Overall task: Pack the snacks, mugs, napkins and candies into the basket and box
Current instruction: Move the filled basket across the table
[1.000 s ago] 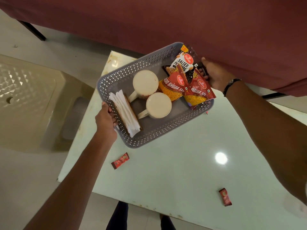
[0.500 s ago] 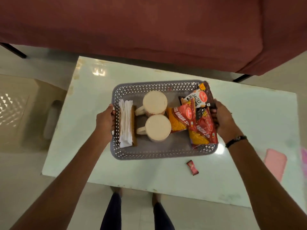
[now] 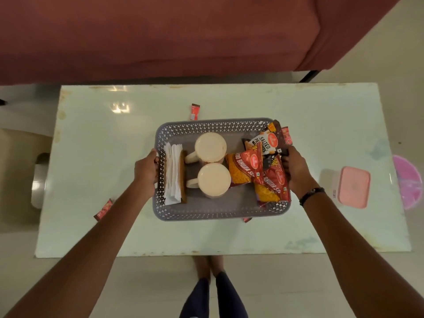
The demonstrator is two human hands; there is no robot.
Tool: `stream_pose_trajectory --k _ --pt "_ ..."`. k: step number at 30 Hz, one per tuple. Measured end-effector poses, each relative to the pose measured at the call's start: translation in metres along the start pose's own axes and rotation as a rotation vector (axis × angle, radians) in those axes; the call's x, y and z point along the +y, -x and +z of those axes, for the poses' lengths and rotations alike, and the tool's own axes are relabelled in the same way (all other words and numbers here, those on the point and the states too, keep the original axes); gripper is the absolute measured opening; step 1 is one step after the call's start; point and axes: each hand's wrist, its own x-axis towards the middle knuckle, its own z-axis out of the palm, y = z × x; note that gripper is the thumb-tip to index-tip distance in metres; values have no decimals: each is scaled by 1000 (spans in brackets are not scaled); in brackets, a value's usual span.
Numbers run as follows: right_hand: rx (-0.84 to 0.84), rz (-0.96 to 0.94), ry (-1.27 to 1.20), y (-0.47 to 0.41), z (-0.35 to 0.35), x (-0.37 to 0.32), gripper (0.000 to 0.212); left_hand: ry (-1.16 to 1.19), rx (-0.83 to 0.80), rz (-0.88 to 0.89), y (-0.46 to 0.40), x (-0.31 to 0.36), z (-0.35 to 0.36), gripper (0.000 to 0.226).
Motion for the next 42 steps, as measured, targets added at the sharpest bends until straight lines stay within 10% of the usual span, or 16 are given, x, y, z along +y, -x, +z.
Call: stream_pose_trajectory --k 42 --pt "299 -182 294 -19 12 28 41 -159 7 -13 -36 -2 -6 29"
